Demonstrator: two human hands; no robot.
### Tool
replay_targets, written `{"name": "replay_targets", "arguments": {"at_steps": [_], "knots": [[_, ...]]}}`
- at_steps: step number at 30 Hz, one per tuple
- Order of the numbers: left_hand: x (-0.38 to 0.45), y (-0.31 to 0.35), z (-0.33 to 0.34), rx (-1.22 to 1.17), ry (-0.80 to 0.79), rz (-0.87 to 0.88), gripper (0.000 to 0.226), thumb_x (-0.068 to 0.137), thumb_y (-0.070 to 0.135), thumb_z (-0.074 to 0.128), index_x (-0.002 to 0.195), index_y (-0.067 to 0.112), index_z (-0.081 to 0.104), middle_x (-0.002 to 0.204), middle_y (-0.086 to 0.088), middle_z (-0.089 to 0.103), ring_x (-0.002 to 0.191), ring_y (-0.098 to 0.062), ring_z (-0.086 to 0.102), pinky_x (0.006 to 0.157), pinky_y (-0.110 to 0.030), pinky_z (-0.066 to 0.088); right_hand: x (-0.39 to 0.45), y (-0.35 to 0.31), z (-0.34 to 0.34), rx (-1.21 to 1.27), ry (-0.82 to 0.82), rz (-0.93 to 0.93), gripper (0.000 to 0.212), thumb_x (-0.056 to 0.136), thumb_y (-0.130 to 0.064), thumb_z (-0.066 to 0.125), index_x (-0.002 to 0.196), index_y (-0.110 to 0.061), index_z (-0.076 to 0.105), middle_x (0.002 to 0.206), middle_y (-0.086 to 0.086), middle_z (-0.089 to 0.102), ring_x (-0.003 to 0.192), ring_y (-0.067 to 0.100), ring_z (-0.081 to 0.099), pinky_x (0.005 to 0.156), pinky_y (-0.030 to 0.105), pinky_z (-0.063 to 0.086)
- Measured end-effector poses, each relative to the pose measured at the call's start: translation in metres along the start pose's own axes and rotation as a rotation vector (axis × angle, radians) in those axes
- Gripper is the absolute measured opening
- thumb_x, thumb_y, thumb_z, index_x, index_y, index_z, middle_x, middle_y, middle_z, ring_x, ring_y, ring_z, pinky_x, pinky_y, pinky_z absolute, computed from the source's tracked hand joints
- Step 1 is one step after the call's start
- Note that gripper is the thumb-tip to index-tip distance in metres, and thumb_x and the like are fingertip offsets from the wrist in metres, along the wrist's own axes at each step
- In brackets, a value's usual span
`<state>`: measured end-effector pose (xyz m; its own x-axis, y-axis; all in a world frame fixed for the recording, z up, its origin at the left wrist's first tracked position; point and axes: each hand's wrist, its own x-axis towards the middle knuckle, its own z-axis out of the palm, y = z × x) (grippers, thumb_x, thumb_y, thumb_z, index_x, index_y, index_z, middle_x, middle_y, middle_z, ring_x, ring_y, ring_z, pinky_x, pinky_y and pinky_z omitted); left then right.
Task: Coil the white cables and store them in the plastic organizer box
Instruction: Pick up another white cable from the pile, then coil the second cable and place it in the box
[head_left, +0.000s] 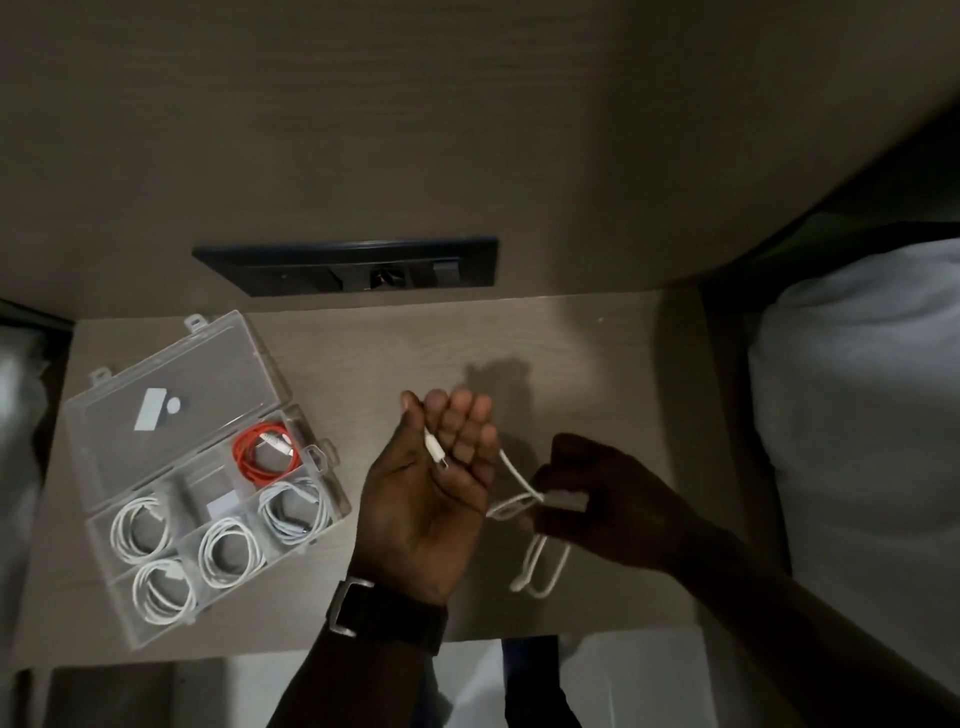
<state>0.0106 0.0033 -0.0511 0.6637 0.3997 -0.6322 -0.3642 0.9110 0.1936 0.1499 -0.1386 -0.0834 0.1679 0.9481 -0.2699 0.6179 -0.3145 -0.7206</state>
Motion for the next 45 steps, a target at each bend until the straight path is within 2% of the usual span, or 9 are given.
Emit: {"name": "replay_targets", "arguments": {"at_steps": [6,11,14,22,27,31,36,40,45], "knots": [[0.017,-0.005,-0.010,0.101,0.083,0.259,0.043,0.093,0.030,0.051,0.131,0.013,0.060,0.139,-0.004,0.063,0.134,-0.016,0.053,0.110,-0.033,0.042,-0.015,-0.008,0.000,-0.124,0.056,-0.024,0.013,0.086,-0.034,0.062,0.094,-0.030,0.071,0.096,-0.007,0.058,0.093,0.013,0.052,0.072,0.029,0.047],[0.021,-0.011,-0.036,1.565,0.003,0.715,0.025,0.103,0.022,0.050,0.113,0.016,0.072,0.108,0.006,0.075,0.106,-0.009,0.067,0.089,-0.020,0.049,-0.005,-0.017,-0.019,-0.071,0.117,0.021,0.018,0.090,-0.015,0.063,0.103,-0.026,0.068,0.094,-0.013,0.058,0.078,0.006,0.061,0.064,0.019,0.045],[0.017,-0.009,-0.050,1.912,0.005,0.647,0.028,0.104,0.032,0.045,0.096,0.017,0.067,0.082,0.001,0.070,0.083,-0.019,0.068,0.075,-0.028,0.049,0.002,-0.009,-0.040,-0.002,0.376,0.049,0.015,0.090,-0.003,0.064,0.100,-0.011,0.072,0.097,0.002,0.070,0.088,0.019,0.068,0.073,0.026,0.050],[0.007,-0.012,-0.032,1.628,-0.011,0.294,0.044,0.102,0.039,0.046,0.069,0.016,0.065,0.053,0.010,0.058,0.054,-0.004,0.055,0.058,-0.031,0.047,0.028,-0.002,-0.054,1.211,0.517,0.601,0.027,0.093,-0.002,0.051,0.074,-0.011,0.067,0.054,0.002,0.053,0.037,0.006,0.041,0.037,0.016,0.027],[-0.014,-0.023,-0.024,0.918,-0.061,-0.201,0.035,0.090,0.039,0.063,0.067,0.012,0.061,0.052,0.005,0.046,0.042,-0.007,0.036,0.042,-0.018,0.029,0.040,0.004,-0.041,1.868,0.569,0.676,0.015,0.097,-0.003,0.050,0.091,0.002,0.064,0.084,0.020,0.074,0.071,0.028,0.076,0.062,0.030,0.063],[-0.021,-0.031,-0.026,0.536,-0.127,-0.237,0.029,0.090,0.036,0.061,0.080,0.009,0.066,0.051,0.004,0.040,0.038,-0.005,0.029,0.041,-0.019,0.020,0.036,-0.005,0.000,1.456,0.498,0.490,0.020,0.100,-0.018,0.050,0.114,-0.018,0.065,0.122,0.004,0.069,0.115,0.019,0.064,0.102,0.037,0.049],[-0.008,-0.015,-0.019,0.110,-0.099,-0.053,0.034,0.102,0.035,0.041,0.094,0.011,0.063,0.055,0.007,0.051,0.040,-0.003,0.045,0.053,-0.020,0.035,0.005,-0.019,0.032,0.700,0.051,0.227,0.034,0.097,-0.045,0.047,0.080,-0.024,0.068,0.074,-0.011,0.067,0.076,0.007,0.064,0.079,0.029,0.050],[-0.001,0.004,-0.014,-0.020,0.026,0.077,0.038,0.104,0.031,0.039,0.119,0.004,0.062,0.078,0.003,0.069,0.063,-0.006,0.064,0.053,-0.014,0.051,-0.010,-0.023,0.029,0.338,-0.022,0.144,0.020,0.100,-0.048,0.043,0.095,-0.038,0.059,0.074,-0.017,0.062,0.067,0.003,0.060,0.065,0.022,0.046],[-0.001,0.007,-0.027,0.608,0.140,0.419,0.034,0.105,0.017,0.040,0.124,-0.005,0.057,0.109,-0.019,0.071,0.097,-0.024,0.072,0.077,-0.025,0.059,-0.010,-0.044,0.013,-0.012,-0.140,-0.152,0.021,0.097,-0.033,0.049,0.109,-0.028,0.065,0.098,-0.005,0.073,0.086,0.000,0.065,0.076,0.026,0.055]]}}
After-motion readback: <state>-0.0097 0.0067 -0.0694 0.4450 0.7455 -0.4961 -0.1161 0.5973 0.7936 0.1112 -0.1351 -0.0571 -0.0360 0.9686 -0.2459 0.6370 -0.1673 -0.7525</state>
